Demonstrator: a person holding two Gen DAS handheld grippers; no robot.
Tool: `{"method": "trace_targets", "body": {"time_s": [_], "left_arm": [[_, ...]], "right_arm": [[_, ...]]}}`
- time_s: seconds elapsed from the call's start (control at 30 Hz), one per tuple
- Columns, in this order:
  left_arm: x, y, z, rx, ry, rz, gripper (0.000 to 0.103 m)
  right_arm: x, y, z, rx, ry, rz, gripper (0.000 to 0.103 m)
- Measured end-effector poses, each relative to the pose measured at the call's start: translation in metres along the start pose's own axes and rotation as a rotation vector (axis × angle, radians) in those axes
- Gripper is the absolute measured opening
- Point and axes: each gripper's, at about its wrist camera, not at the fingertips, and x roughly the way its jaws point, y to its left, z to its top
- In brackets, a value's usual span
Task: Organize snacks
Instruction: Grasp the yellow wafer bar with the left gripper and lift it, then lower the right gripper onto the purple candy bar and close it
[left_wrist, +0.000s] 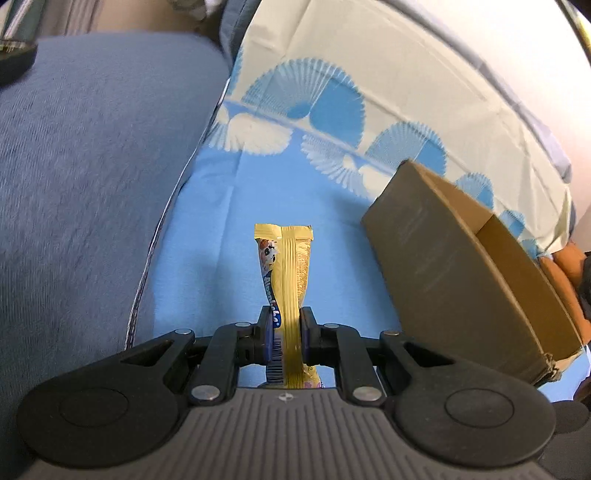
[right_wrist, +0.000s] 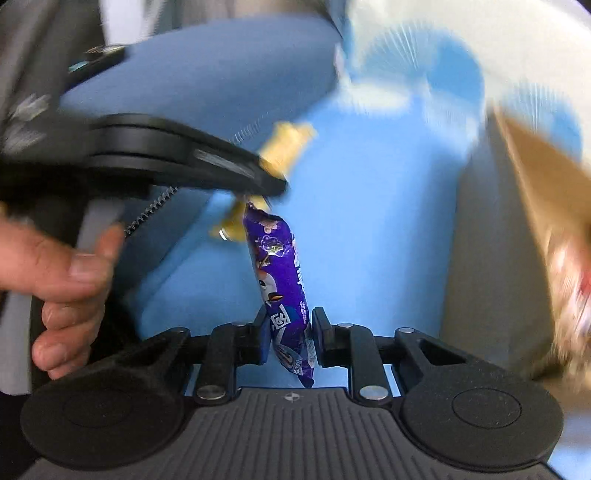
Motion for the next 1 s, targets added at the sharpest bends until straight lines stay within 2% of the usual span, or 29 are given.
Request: {"method": "trace_targets", "body": {"time_s": [0.03, 0.1, 0.13, 0.2, 0.27, 0.47, 0.53, 0.6, 0.73, 0.93, 1.0], "left_arm": [[0.001, -0.001, -0.001, -0.004, 0.029, 0.008, 0.015], [0.001, -0.003, -0.004, -0.01, 0.082, 0.028, 0.016], [0.001, -0.003, -0.005, -0.012, 0.101, 0.035, 0.016], [0.0, -0.002, -0.007, -0.021, 0.129, 0.039, 0.016], [0.001, 0.0, -0.007, -0.031, 0.147, 0.042, 0.017], [0.005, 0.001, -0.01, -0.023, 0.181, 0.05, 0.021], [0.006, -0.003, -0.01, -0.003, 0.186, 0.058, 0.025], [0.009, -0.005, -0.01, 0.014, 0.199, 0.065, 0.036], [0.019, -0.008, -0.011, 0.028, 0.242, 0.074, 0.037], [0.021, -0.013, -0.014, 0.059, 0.246, 0.084, 0.037], [0.021, -0.014, -0.015, 0.069, 0.248, 0.086, 0.036]], "right_arm": [[0.002, -0.009, -0.001, 0.052, 0.025, 0.023, 0.024], [0.008, -0.018, -0.003, 0.096, 0.041, 0.012, 0.025], [0.011, -0.021, -0.003, 0.104, 0.031, 0.0, 0.025], [0.018, -0.026, -0.003, 0.131, -0.011, -0.003, 0.036], [0.025, -0.026, -0.006, 0.151, -0.044, -0.002, 0.043], [0.028, -0.022, -0.016, 0.173, -0.104, -0.014, 0.046], [0.032, -0.023, -0.012, 0.155, -0.11, -0.034, 0.046], [0.033, -0.02, -0.013, 0.14, -0.105, -0.059, 0.046], [0.041, -0.019, -0.013, 0.125, -0.084, -0.084, 0.046], [0.04, -0.016, -0.013, 0.103, -0.079, -0.095, 0.044], [0.041, -0.017, -0.013, 0.11, -0.08, -0.098, 0.036]]}}
